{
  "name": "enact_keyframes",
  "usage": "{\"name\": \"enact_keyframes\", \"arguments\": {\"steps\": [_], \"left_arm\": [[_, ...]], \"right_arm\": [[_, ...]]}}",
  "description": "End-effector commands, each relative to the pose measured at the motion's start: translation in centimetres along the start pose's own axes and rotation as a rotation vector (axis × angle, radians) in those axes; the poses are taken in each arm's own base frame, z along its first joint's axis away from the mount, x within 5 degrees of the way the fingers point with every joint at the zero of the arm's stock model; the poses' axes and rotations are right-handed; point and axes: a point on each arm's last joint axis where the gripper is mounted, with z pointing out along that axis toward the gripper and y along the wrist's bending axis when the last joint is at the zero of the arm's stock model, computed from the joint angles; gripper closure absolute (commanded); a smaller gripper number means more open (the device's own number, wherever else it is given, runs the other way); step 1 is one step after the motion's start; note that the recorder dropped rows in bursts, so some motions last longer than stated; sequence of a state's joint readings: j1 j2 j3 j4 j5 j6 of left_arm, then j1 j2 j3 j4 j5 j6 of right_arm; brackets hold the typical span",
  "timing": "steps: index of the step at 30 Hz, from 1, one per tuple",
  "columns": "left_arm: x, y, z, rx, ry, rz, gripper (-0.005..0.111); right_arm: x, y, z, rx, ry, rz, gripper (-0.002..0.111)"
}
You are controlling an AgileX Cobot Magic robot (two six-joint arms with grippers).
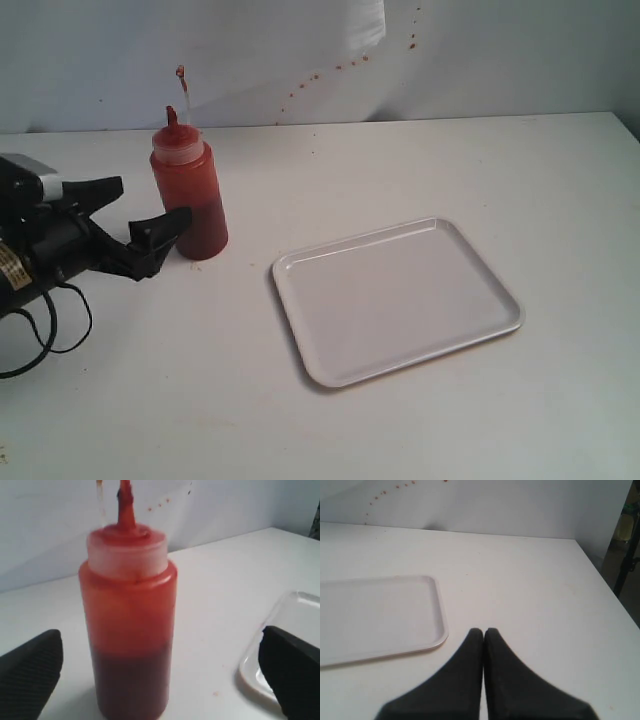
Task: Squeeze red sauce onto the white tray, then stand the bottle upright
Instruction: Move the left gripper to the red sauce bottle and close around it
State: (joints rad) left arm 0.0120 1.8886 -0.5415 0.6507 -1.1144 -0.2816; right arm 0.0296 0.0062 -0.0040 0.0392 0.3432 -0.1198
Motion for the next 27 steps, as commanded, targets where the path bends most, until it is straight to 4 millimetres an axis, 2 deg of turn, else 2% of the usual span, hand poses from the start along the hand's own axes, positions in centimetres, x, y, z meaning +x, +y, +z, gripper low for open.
{"name": "enact_keyframes", "arguments": {"steps": [1,3,7,13,20,27], "left_arm": [[2.4,1.0,1.7,-0.022,0.044,-0.023,0.002],[4.1,1.7,2.9,-0.021,0.073,-0.042,0.002],[5.8,2.8,5.2,0.031,0.086,-0.024,0.002],[6.5,4.0,8.1,0.092,0.056,0.028,0.002],[7.0,4.9,9.8,0.108,0.038,0.052,0.002],[7.6,4.7,10.0,0.145,0.052,0.067,0.002]], "right_arm": [[0.1,0.0,0.0,-0.004,-0.004,0.002,0.108],[0.1,0.0,0.0,-0.004,-0.004,0.002,0.108],[0.1,0.0,0.0,-0.004,-0.004,0.002,0.108],[0.1,0.0,0.0,-0.004,-0.004,0.002,0.108],[0.1,0.0,0.0,-0.004,-0.004,0.002,0.108],[0.1,0.0,0.0,-0.004,-0.004,0.002,0.108]]}}
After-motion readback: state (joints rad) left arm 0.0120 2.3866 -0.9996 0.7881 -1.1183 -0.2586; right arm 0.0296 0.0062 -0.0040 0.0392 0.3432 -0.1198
